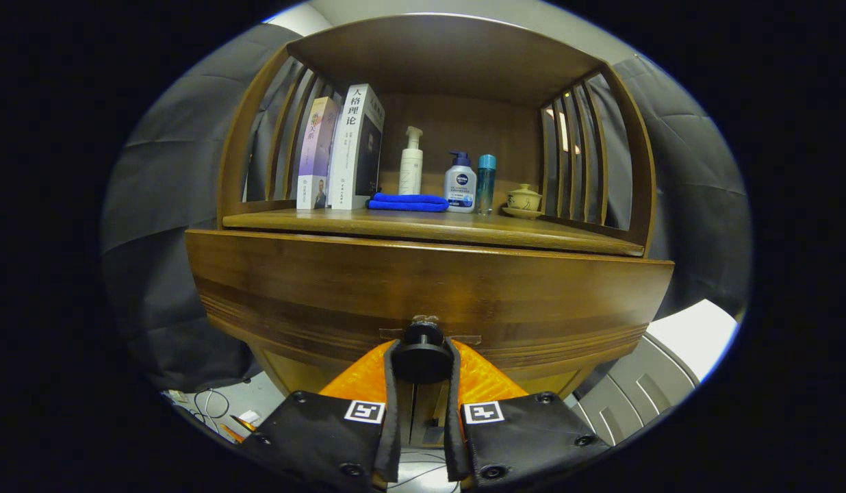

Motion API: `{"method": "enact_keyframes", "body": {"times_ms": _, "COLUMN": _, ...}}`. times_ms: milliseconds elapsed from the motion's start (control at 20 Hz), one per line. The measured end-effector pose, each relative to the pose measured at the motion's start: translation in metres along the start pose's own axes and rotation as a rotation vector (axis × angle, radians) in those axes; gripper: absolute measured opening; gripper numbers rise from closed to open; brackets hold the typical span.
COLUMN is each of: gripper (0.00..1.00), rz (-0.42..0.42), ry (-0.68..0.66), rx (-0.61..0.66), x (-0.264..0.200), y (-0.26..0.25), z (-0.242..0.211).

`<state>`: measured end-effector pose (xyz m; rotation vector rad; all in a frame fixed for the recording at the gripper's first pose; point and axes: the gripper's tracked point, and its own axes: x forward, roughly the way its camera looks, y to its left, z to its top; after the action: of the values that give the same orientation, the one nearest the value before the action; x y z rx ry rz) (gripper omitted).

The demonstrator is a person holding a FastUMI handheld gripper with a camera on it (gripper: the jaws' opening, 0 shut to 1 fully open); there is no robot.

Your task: Pull open the drawer, take out the items inside it, and place them on the countertop above the cabinet.

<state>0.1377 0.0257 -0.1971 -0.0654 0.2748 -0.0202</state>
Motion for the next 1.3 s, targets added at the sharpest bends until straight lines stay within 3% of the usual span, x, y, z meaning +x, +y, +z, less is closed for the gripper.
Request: {"method": "enact_keyframes", "body": {"times_ms": 1300, "gripper": 0.28, "rz": 0.116, "ry": 0.016, "rx": -0.047, "x": -0.105, "y": 0.003, "z": -0.035}}
